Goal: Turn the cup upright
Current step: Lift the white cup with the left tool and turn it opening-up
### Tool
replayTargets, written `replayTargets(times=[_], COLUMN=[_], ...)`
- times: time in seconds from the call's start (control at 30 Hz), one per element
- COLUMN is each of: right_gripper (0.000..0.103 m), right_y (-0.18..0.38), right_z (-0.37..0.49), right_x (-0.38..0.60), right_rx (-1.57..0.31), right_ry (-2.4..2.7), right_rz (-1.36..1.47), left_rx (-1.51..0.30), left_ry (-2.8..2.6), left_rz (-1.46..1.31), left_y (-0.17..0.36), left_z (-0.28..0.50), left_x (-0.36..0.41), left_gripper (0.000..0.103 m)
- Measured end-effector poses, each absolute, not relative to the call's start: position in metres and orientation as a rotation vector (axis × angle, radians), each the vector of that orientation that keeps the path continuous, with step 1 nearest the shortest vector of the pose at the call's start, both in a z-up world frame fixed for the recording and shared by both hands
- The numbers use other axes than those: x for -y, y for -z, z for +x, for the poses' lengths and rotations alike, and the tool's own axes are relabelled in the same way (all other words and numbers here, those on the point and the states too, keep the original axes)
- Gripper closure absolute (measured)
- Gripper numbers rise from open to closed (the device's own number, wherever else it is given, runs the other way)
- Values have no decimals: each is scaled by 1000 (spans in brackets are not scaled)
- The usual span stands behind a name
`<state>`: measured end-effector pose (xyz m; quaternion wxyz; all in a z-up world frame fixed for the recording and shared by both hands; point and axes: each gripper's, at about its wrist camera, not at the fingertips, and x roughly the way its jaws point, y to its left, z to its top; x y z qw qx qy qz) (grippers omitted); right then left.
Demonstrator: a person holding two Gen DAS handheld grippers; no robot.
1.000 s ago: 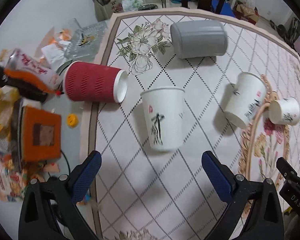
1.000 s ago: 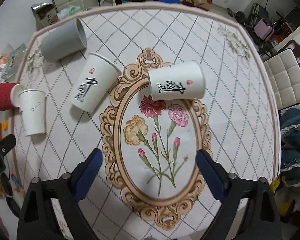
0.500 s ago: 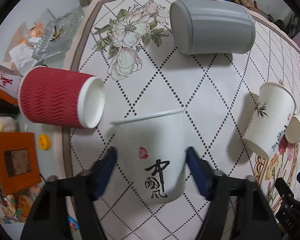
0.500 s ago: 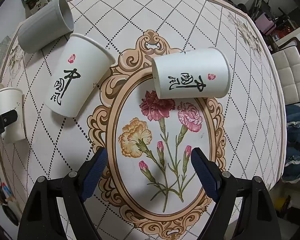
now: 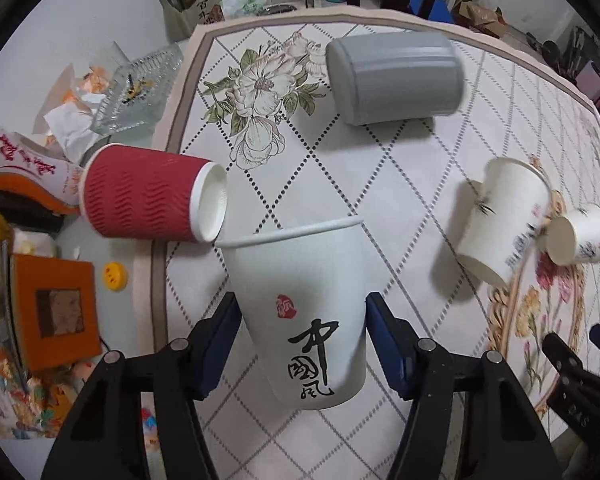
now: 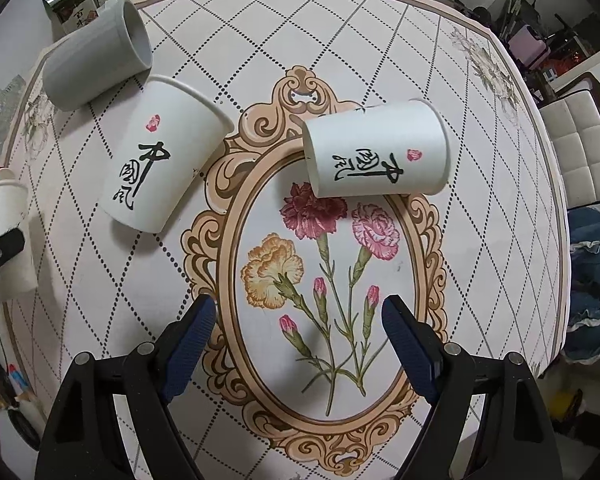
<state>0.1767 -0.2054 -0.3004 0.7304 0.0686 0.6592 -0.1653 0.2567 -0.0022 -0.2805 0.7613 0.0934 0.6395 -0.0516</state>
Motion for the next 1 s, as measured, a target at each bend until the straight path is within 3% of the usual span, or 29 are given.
replayTargets(times=[0.53, 1.0], right_gripper=[16, 16], right_y=[285, 325], right_z=[91, 14], right_x=[265, 340], right_rx=[-1452, -1527], right_ry=[389, 501], right_rz=[203, 281], left_rx=[-1414, -1559], left_ry=[185, 307], left_rz=[229, 300], left_y=[248, 318], left_z=[137, 75], left_x=[62, 147], left_gripper=[43, 41])
